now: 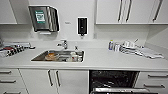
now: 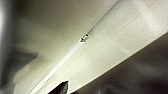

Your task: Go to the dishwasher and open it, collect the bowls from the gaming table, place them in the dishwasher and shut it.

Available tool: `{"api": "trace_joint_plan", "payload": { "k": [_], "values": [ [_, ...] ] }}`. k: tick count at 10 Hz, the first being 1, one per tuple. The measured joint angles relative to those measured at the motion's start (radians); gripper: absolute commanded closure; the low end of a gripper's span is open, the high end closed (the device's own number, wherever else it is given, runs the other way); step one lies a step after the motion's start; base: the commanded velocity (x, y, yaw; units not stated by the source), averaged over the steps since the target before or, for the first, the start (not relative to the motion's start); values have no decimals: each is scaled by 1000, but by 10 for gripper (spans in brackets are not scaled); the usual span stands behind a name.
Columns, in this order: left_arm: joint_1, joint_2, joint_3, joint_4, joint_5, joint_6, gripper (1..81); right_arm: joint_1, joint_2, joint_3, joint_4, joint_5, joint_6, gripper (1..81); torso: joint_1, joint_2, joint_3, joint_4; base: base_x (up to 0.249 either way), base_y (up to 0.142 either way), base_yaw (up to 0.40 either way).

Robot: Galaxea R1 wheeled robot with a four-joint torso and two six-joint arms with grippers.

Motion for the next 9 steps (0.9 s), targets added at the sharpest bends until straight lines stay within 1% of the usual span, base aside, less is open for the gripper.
{"api": "trace_joint_plan", "payload": {
  "k": [1, 4, 6, 7, 8, 9],
  "values": [
    [-3, 5, -3, 0, -4, 0, 10, -29, 8, -12, -25, 45, -9, 10, 0, 0, 0, 0, -90, 0, 0],
    [-3, 10, -7, 0, -2, 0, 10, -34, 45, -73, -43, 65, -7, 10, 0, 0, 0, 0, -90, 0, 0],
    [0, 10, -7, 0, 3, 0, 10, -71, 65, -95, -77, 54, -17, 10, 0, 0, 0, 0, -90, 0, 0],
    [-4, 16, -8, 0, -1, 0, 10, -101, 78, -114, -91, 96, -19, 10, 0, 0, 0, 0, -90, 0, 0],
    [-2, 17, -8, 0, 1, 0, 10, -101, 93, -136, -89, 98, 3, 10, 1, 0, -1, 0, -90, 0, 0],
    [2, 17, -10, 0, 3, 0, 10, -92, 96, -141, -89, 92, 2, 10, 1, 0, -1, 0, -90, 0, 0]
  ]
}}
